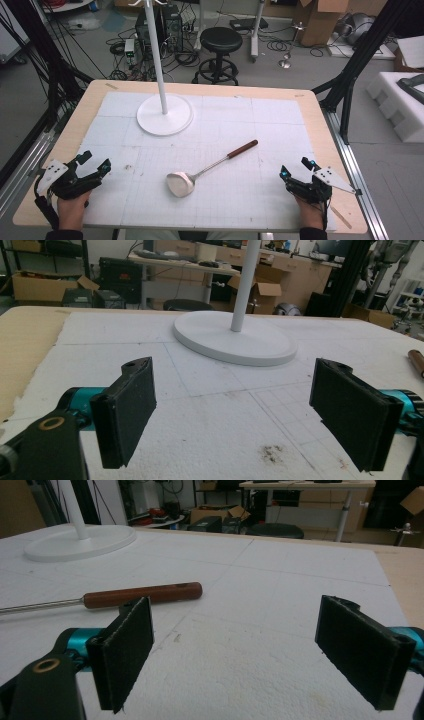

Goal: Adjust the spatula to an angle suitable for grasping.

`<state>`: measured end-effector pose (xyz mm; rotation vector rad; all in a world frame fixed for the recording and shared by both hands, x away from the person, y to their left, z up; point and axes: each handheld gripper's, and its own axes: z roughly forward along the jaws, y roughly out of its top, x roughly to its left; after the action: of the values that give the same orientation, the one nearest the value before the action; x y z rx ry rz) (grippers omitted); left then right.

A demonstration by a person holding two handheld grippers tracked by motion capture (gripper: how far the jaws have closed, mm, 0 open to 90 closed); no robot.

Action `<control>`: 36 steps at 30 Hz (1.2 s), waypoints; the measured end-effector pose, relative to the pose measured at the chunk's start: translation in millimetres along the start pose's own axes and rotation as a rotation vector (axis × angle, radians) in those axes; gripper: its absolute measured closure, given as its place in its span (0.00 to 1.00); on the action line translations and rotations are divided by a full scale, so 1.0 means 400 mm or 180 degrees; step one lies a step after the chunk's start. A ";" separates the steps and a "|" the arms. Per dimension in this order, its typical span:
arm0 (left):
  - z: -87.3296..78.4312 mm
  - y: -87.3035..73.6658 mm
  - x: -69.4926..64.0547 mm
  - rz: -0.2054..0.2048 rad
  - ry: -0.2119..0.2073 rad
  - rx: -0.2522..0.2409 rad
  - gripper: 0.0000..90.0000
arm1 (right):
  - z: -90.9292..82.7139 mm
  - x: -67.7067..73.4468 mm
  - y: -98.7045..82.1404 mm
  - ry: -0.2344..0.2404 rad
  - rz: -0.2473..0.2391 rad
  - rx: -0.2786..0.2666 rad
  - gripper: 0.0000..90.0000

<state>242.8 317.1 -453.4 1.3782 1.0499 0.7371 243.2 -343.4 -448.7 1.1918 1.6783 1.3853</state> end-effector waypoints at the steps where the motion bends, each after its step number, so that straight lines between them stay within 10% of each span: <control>1: 0.000 0.000 0.000 -0.0007 0.0004 0.0000 0.21 | 0.000 0.000 0.000 -0.0006 -0.0007 -0.0001 0.17; 14: -0.001 0.000 0.000 0.0013 -0.0002 0.0001 0.21 | 0.001 0.003 0.001 -0.0004 -0.0038 0.0021 0.21; 24: -0.001 0.000 0.000 0.0017 -0.0042 -0.0002 0.21 | 0.049 0.004 0.027 0.0225 0.0050 0.0303 0.71; 28: -0.001 0.000 0.001 0.0000 -0.0046 0.0006 0.21 | 0.125 0.084 0.057 0.0787 -0.0235 0.0688 0.99; 36: -0.001 0.001 0.001 0.0001 -0.0053 0.0005 0.21 | 0.242 0.290 0.055 0.1494 -0.0750 0.1251 1.00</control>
<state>242.8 317.6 -453.3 1.3838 1.0375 0.7238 291.2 -198.6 -442.4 0.8615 2.4221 1.2871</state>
